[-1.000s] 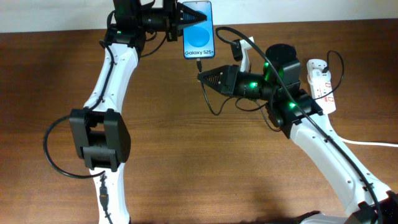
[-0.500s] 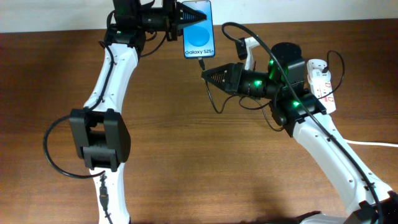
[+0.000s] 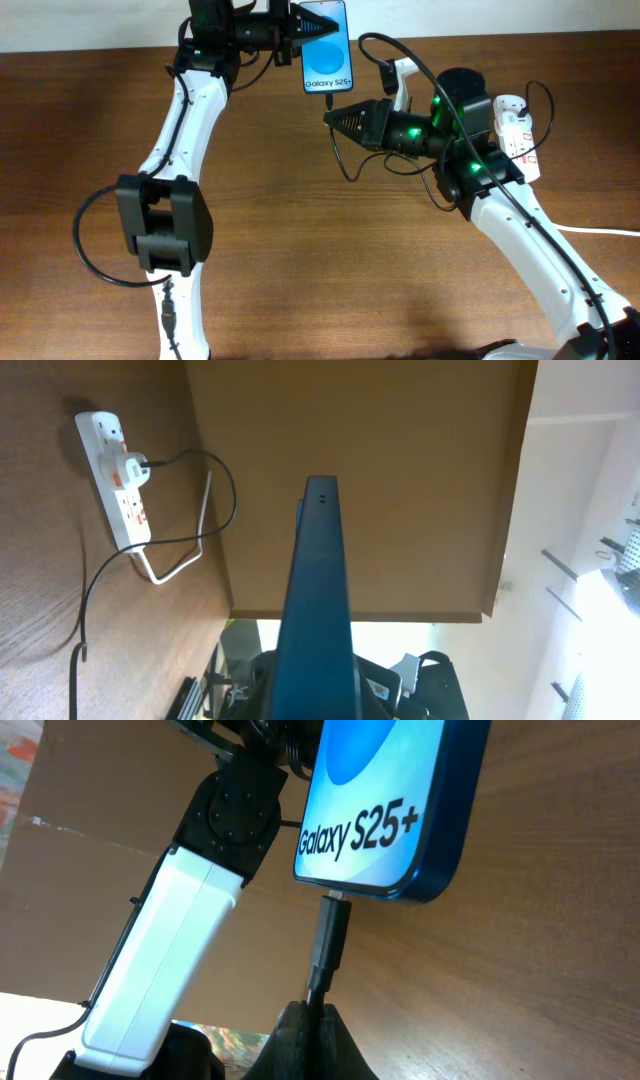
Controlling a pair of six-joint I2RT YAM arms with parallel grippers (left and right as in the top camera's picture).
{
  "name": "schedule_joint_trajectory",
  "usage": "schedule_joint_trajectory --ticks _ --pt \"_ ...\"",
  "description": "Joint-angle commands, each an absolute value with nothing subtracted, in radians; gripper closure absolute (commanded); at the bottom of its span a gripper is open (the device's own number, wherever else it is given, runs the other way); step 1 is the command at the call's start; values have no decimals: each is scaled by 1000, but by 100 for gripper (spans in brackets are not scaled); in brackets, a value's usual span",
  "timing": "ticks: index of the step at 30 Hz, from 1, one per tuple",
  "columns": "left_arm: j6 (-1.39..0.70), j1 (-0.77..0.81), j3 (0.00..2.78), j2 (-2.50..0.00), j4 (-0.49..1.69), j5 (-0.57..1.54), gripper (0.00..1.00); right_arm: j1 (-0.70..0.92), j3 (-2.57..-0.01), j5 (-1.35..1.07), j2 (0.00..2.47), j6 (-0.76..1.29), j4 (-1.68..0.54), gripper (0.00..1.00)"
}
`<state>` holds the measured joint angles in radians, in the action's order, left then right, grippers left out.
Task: Plug charger to phone and switch on socket
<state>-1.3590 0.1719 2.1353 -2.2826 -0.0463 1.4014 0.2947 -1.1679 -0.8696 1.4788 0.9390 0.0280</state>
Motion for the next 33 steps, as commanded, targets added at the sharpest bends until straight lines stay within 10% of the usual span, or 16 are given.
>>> schedule_joint_trajectory --ticks 1,20,24,33 --pt "-1368 190 2146 -2280 -52 1490 100 273 -1164 -767 1482 933 43 96" --pt "-1361 191 2146 -2280 -52 1550 100 248 -1164 -796 1482 933 60 95" --pt "-1361 184 2146 -2280 -52 1549 100 248 -1164 -836 1482 933 60 70" --pt "-1176 130 2146 -2280 -51 1565 100 202 -1164 -962 1482 914 58 64"
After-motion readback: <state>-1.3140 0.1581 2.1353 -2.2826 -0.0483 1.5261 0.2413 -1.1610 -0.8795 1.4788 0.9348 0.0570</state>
